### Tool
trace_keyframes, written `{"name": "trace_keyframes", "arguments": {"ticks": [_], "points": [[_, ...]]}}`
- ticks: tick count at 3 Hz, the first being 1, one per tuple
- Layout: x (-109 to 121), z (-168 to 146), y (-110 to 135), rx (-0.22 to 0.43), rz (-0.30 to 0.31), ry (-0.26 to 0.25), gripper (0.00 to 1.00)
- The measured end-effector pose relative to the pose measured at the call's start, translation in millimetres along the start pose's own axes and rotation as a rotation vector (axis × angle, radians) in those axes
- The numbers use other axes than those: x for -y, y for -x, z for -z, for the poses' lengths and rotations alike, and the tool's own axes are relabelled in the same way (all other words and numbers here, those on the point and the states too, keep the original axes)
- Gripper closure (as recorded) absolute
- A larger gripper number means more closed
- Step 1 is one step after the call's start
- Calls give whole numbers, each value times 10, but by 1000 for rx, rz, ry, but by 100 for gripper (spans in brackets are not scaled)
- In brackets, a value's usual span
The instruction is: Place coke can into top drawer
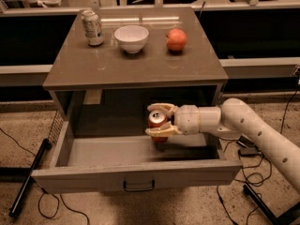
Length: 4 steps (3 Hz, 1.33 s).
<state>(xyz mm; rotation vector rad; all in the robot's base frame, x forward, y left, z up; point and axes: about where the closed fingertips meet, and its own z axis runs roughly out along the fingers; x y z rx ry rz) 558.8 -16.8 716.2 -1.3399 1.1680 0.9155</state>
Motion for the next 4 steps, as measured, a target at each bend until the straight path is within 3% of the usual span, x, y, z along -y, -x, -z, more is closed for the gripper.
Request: {"name": "trace_keyframes", "arguments": {"ticks": [1,3,4], "points": [[-5,-22,8,2,1,4,0],[-25,41,103,3,4,-21,0],[-148,259,376,-2,-28,-75,0]]}}
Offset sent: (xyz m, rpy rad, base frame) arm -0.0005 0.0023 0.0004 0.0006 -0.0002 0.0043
